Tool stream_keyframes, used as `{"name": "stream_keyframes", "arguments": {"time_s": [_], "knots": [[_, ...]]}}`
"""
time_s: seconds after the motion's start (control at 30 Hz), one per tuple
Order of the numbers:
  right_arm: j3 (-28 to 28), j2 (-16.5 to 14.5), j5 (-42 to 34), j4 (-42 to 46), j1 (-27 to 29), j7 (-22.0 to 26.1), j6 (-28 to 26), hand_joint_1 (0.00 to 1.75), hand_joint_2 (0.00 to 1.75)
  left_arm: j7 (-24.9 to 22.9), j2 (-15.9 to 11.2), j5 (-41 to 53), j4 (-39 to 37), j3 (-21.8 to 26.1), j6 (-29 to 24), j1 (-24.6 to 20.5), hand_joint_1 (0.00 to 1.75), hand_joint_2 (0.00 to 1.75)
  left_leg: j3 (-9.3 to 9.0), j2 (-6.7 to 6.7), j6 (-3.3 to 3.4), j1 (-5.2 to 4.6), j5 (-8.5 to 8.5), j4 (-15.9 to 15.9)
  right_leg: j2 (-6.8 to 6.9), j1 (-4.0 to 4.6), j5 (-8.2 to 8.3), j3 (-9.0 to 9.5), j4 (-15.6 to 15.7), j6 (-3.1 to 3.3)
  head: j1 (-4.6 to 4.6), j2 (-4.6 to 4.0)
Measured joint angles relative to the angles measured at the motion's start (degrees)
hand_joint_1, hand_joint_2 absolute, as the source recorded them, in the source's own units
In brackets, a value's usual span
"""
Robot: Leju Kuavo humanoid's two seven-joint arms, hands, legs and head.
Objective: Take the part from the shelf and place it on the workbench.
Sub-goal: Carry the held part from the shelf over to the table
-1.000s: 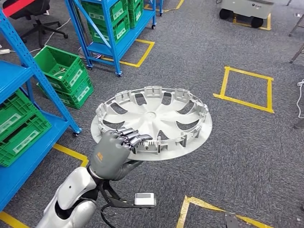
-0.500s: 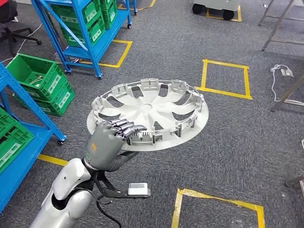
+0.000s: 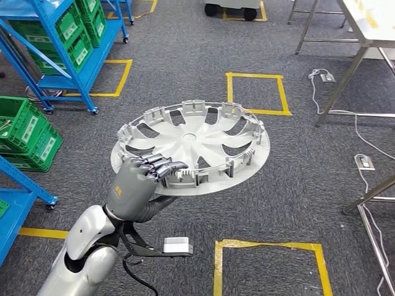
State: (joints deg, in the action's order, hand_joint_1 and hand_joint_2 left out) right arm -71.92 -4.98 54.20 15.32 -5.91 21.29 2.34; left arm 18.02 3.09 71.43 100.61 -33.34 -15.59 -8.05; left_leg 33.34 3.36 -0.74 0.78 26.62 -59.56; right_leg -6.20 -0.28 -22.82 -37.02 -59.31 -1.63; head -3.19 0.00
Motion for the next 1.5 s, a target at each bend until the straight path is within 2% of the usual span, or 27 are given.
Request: {"name": "stream_keyframes", "arguments": {"time_s": [0.03, 0.07, 0.13, 0.17, 0.23, 0.3, 0.33, 0.4, 0.43, 0.47, 0.53, 0.6, 0.67, 0.77, 0.8, 0.83, 0.87, 0.97, 1.03, 1.1, 1.17, 1.23, 1.27, 1.33, 1.37, 1.43, 1.5], "knots": [[-0.3, 0.0, -0.4, 0.0, 0.1, -0.1, 0.0, 0.00, 1.75, 0.3, 0.1, -0.1, 0.0, 0.1, 0.1, 0.0, 1.41, 1.75, -0.26, 0.36, 0.10, 0.00, 0.01, 0.8, -0.49, -0.01, 0.14, -0.28, 0.0, -0.36, -0.02, 0.00], [-0.6, 0.1, -0.8, 0.0, 0.2, -0.2, -0.1, 0.00, 1.75, 0.5, 0.2, -0.2, 0.0, 0.1, 0.2, -0.1, 1.41, 1.75, -0.19, -0.11, 0.32, 0.01, -0.06, 0.9, -0.89, -0.13, 0.31, -0.51, 0.2, -0.67, -0.05, 0.00], [-1.2, 0.2, -1.3, 0.0, 0.6, -0.2, -0.1, 0.00, 1.75, 0.9, 0.5, -0.2, 0.0, 0.1, 0.5, -0.1, 1.41, 1.75, -0.24, -1.16, 1.00, 0.05, -0.32, 1.1, 0.73, -0.12, -0.15, -1.28, -0.6, -1.23, -0.27, 0.00], [-1.4, 0.3, -1.5, 0.0, 0.6, -0.2, -0.1, 0.00, 1.75, 1.0, 0.7, -0.1, -0.1, 0.1, 0.6, -0.1, 1.41, 1.75, -0.27, -1.79, 1.34, 0.08, -0.42, 1.2, 2.32, -0.05, -1.24, -2.29, -2.5, -1.46, -0.40, 0.00], [-1.8, 0.3, -1.9, 0.0, 0.3, -0.1, 0.0, 0.00, 1.75, 1.1, 1.3, 0.1, -0.4, 0.0, 0.7, -0.4, 1.41, 1.75, -0.29, -3.02, 1.76, -0.11, -0.38, 1.2, 5.17, -0.03, -4.72, -5.60, -9.4, -1.87, -0.68, 0.00], [-2.1, 0.3, -2.2, 0.0, 0.1, 0.0, 0.1, 0.00, 1.75, 1.2, 2.0, 0.2, -1.3, -0.4, 0.8, -1.1, 1.41, 1.75, -0.33, -4.29, 1.87, -0.22, -0.25, 1.2, 5.74, -0.19, -6.86, -8.49, -15.5, -2.12, -0.68, 0.00], [-2.2, 0.3, -2.2, 0.0, 0.1, 0.0, 0.1, 0.00, 1.75, 1.1, 2.4, 0.0, -1.9, -0.7, 1.0, -1.6, 1.41, 1.75, -0.39, -4.88, 1.87, -0.23, -0.15, 1.2, 5.82, -0.26, -6.45, -8.60, -15.9, -2.18, -0.68, 0.00], [-2.3, 0.3, -2.4, 0.0, 0.1, 0.0, 0.2, 0.00, 1.75, 0.9, 3.1, -0.9, -3.0, -1.4, 1.5, -2.7, 1.41, 1.75, -0.72, -6.00, 1.61, -0.23, 0.18, 1.1, 6.68, -0.38, -3.14, -5.42, -10.0, -2.32, -0.69, 0.00], [-2.4, 0.2, -2.4, 0.0, 0.0, 0.0, 0.3, 0.00, 1.75, 0.8, 3.3, -1.5, -3.5, -1.6, 1.7, -3.2, 1.41, 1.75, -0.91, -6.50, 1.34, -0.39, 0.41, 1.1, 7.94, -0.22, -1.77, -3.19, -6.1, -2.39, -0.75, 0.00], [-2.4, 0.1, -2.5, 0.0, -0.1, -0.1, 0.3, 0.00, 1.75, 0.8, 3.6, -2.3, -3.9, -1.7, 1.9, -3.7, 1.41, 1.75, -1.03, -6.96, 1.05, -0.60, 0.63, 1.0, 8.85, -0.12, -0.84, -1.49, -3.0, -2.20, -0.73, 0.00], [-2.4, -0.1, -2.7, -0.1, -0.3, -0.2, 0.3, 0.00, 1.75, 1.0, 3.8, -3.5, -4.7, -1.8, 2.0, -4.4, 1.41, 1.75, -1.19, -7.83, 0.63, -1.05, 0.86, 1.0, 9.50, 0.17, -0.73, -0.42, -0.9, -1.52, -0.63, 0.00], [-2.6, -0.1, -3.0, -0.1, -0.2, -0.4, 0.3, 0.00, 1.75, 1.3, 4.1, -4.2, -5.3, -1.8, 2.1, -4.9, 1.41, 1.75, -1.35, -8.52, 0.24, -0.96, 1.14, 1.1, 8.12, 0.12, -0.63, -0.65, -0.8, -0.69, -0.51, 0.00], [-2.9, -0.1, -3.5, 0.0, -0.1, -0.6, 0.2, 0.00, 1.75, 1.5, 4.3, -4.7, -5.7, -1.9, 2.3, -5.4, 1.41, 1.75, -0.53, -7.10, -0.17, -0.69, 2.62, -0.9, 6.88, 0.02, -0.58, -0.65, -0.7, -0.02, -0.48, 0.00], [-3.4, 0.0, -4.2, 0.0, -0.2, -0.7, 0.1, 0.00, 1.75, 2.1, 4.4, -5.4, -6.6, -2.4, 2.7, -6.2, 1.41, 1.75, 5.02, -4.16, -0.14, -0.68, 7.26, -11.7, 5.01, -0.03, -0.55, -0.61, -0.6, 0.66, -0.13, 0.00], [-3.5, 0.0, -4.5, 0.0, -0.2, -0.8, 0.1, 0.00, 1.75, 2.3, 4.4, -5.7, -7.0, -2.6, 2.9, -6.4, 1.41, 1.75, 6.89, -3.86, -0.01, -0.73, 7.97, -14.7, 4.28, 0.00, -0.55, -0.60, -0.6, 0.75, -0.05, 0.00], [-3.6, 0.0, -4.8, 0.0, -0.2, -0.9, 0.0, 0.00, 1.75, 2.5, 4.5, -5.9, -7.4, -2.9, 3.1, -6.6, 1.41, 1.75, 7.92, -3.68, 0.16, -0.78, 7.61, -16.0, 3.54, 0.03, -0.55, -0.57, -0.6, 0.81, -0.04, 0.00], [-3.8, 0.0, -5.1, 0.0, -0.2, -0.9, 0.0, 0.00, 1.75, 2.7, 4.5, -6.2, -7.8, -3.1, 3.4, -6.8, 1.41, 1.75, 7.84, -3.49, 0.37, -0.81, 6.15, -15.0, 2.78, 0.02, -0.53, -0.53, -0.6, 0.82, -0.03, 0.00], [-4.1, 0.0, -5.7, 0.0, -0.2, -1.1, -0.2, 0.00, 1.75, 3.3, 4.8, -6.6, -9.0, -3.9, 4.0, -7.5, 1.41, 1.75, 3.48, -1.10, 0.79, -0.61, 0.24, -4.3, 0.62, -0.02, -0.43, -0.63, -0.8, 0.45, -0.02, 0.00], [-4.4, 0.0, -5.8, 0.0, -0.2, -1.1, -0.2, 0.00, 1.75, 3.5, 5.0, -6.8, -9.6, -4.4, 4.1, -8.0, 1.41, 1.75, 1.75, 0.18, 0.73, -0.51, -0.80, -0.3, -0.51, -0.03, -0.26, -0.98, -0.9, -0.14, -0.03, 0.00], [-4.7, 0.0, -5.9, 0.0, 0.2, -1.1, -0.2, 0.00, 1.75, 3.5, 5.3, -6.8, -10.1, -4.6, 4.2, -8.5, 1.41, 1.75, 1.57, -0.56, 1.04, -0.55, -0.90, 0.2, -1.16, -0.18, -0.04, -1.32, -0.6, -0.77, -0.05, 0.00], [-4.8, 0.0, -6.0, 0.0, 0.5, -1.1, -0.3, 0.00, 1.75, 3.5, 5.6, -6.8, -10.6, -4.7, 4.3, -8.8, 1.41, 1.75, 1.47, -1.60, 1.73, -0.44, -1.16, 0.5, 0.75, -0.04, -0.97, -2.31, -2.0, -1.29, -0.31, 0.00], [-4.8, -0.1, -6.0, 0.0, 0.3, -1.1, -0.3, 0.00, 1.75, 3.5, 5.7, -6.8, -11.0, -4.7, 4.3, -9.0, 1.41, 1.75, 1.40, -2.75, 2.20, -0.48, -1.18, 0.6, 4.11, 0.12, -4.06, -5.06, -7.8, -1.74, -0.63, 0.00], [-4.8, -0.1, -6.0, 0.0, 0.2, -1.1, -0.3, 0.00, 1.75, 3.6, 5.8, -6.8, -11.1, -4.7, 4.3, -9.0, 1.41, 1.75, 1.40, -3.34, 2.31, -0.54, -1.14, 0.6, 5.10, 0.05, -5.81, -6.86, -11.7, -1.94, -0.72, 0.00], [-4.9, -0.1, -6.0, 0.0, 0.1, -1.1, -0.3, 0.00, 1.75, 3.6, 5.8, -6.8, -11.4, -4.7, 4.3, -9.0, 1.41, 1.75, 1.35, -4.59, 2.36, -0.61, -1.01, 0.5, 5.74, -0.12, -7.17, -8.93, -16.3, -2.23, -0.71, 0.00], [-4.9, -0.1, -6.0, 0.0, 0.1, -1.1, -0.3, 0.00, 1.75, 3.6, 5.8, -6.8, -11.5, -4.7, 4.3, -9.0, 1.41, 1.75, 1.28, -5.15, 2.30, -0.61, -0.92, 0.5, 5.91, -0.21, -6.31, -8.35, -15.4, -2.32, -0.70, 0.00], [-5.1, -0.1, -6.0, 0.0, 0.1, -1.1, -0.3, 0.00, 1.75, 3.5, 5.8, -6.8, -11.6, -4.7, 4.3, -9.0, 1.41, 1.75, 0.98, -6.19, 1.98, -0.66, -0.64, 0.5, 7.32, -0.29, -3.10, -4.26, -8.0, -2.48, -0.72, 0.00], [-5.1, -0.2, -6.0, 0.0, -0.1, -1.1, -0.3, 0.00, 1.75, 3.6, 5.9, -6.8, -11.6, -4.7, 4.3, -9.1, 1.41, 1.75, 0.70, -7.05, 1.45, -1.00, -0.34, 0.5, 8.81, -0.11, -1.28, -0.71, -1.9, -2.18, -0.61, 0.00]]}}
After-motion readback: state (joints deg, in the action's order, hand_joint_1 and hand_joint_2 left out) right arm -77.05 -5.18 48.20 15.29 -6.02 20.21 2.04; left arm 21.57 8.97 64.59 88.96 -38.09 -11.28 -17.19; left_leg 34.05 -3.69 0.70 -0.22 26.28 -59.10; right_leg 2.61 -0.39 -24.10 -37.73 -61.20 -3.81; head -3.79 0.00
